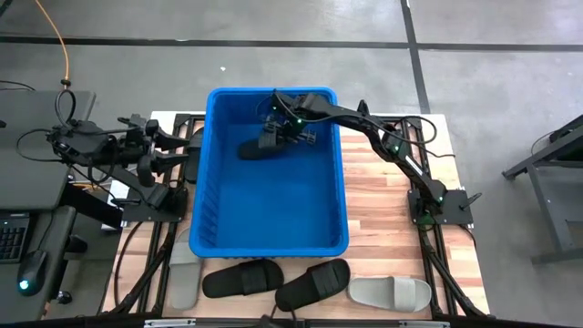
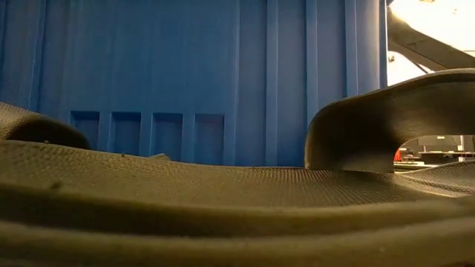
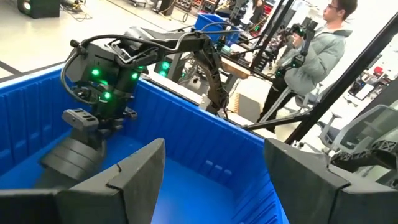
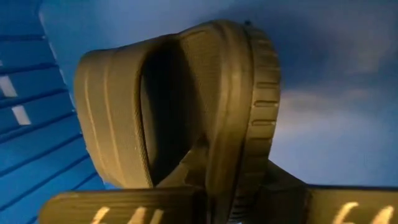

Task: Pick and place slides into bin
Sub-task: Put the top right black slide into the blue container

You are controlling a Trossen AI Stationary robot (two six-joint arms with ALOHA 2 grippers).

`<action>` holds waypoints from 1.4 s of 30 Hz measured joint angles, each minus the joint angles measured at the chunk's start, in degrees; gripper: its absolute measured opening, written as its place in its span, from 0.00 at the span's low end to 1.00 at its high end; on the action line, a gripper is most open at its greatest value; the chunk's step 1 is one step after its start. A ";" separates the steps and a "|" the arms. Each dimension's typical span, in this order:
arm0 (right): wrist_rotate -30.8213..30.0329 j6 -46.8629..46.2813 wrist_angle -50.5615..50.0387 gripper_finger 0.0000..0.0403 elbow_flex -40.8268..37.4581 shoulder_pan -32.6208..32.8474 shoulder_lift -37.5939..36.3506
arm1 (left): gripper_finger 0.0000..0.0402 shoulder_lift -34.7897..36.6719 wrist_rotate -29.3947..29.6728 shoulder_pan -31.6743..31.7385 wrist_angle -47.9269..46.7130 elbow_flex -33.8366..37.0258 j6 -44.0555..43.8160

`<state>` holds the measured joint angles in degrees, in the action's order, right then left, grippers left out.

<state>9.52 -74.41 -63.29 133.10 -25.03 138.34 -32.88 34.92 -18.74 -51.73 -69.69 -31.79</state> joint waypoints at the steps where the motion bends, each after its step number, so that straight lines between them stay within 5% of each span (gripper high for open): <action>1: 0.29 -0.11 -0.66 0.07 0.00 -0.12 0.03 | 0.65 0.00 0.00 0.00 -0.21 0.00 0.00; 7: 1.94 0.35 -1.74 0.11 -0.07 -0.09 0.48 | 0.65 0.00 -0.79 0.00 -0.95 0.00 -0.02; 21: 4.27 1.72 -5.05 0.40 -0.15 0.12 2.99 | 0.65 0.00 -1.53 -0.02 -0.97 0.00 0.03; 37: 2.40 8.87 -13.09 0.42 -0.13 -0.25 2.99 | 0.65 0.02 -1.53 -0.01 -0.93 0.00 1.54; 42: 1.67 6.69 -6.08 0.42 0.35 0.02 3.01 | 0.65 0.00 -1.53 -0.01 -0.91 0.00 3.28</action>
<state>11.19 -67.72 -69.37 133.45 -25.01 141.36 -32.88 33.39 -18.76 -52.64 -69.69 -28.51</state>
